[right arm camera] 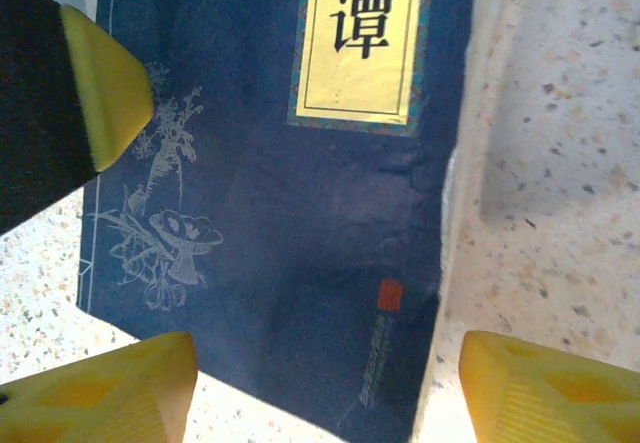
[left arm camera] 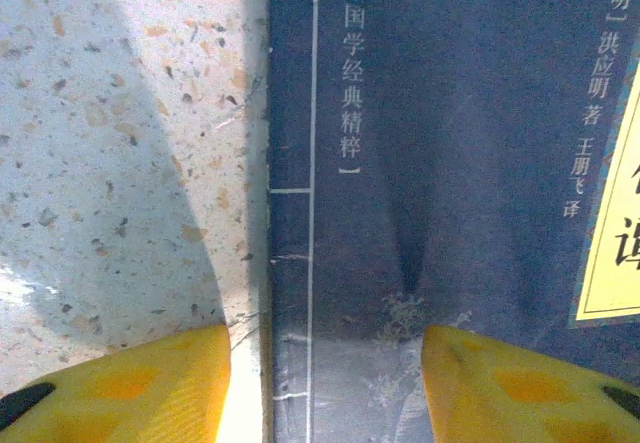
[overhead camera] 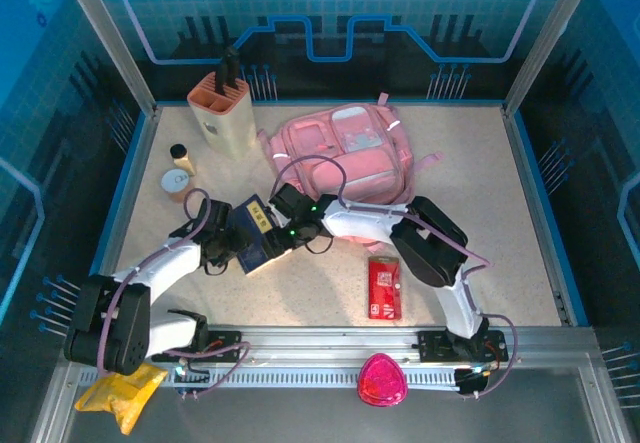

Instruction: Pack the student bag

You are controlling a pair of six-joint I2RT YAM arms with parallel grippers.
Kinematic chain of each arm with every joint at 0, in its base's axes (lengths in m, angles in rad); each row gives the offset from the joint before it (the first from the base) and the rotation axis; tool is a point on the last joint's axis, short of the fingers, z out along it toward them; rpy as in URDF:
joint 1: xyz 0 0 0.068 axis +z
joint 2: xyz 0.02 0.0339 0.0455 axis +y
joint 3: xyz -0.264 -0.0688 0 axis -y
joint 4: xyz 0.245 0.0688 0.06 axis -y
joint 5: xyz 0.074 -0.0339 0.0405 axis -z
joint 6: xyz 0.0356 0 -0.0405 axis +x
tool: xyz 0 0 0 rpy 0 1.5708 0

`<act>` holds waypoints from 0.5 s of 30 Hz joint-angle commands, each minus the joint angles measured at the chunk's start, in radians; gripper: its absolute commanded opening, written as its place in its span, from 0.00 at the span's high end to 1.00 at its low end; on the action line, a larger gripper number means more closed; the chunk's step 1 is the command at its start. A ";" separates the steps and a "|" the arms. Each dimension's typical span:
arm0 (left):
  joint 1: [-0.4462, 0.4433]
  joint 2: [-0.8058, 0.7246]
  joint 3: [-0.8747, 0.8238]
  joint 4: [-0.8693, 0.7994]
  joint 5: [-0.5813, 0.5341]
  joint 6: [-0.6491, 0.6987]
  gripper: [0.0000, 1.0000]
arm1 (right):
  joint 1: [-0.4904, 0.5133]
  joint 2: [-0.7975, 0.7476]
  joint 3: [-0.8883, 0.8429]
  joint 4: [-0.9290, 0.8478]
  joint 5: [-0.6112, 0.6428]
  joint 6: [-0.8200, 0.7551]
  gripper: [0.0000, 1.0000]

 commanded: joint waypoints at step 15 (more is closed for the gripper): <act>-0.218 -0.097 -0.069 0.000 0.101 -0.039 0.53 | 0.103 -0.230 -0.310 0.021 -0.021 0.080 0.50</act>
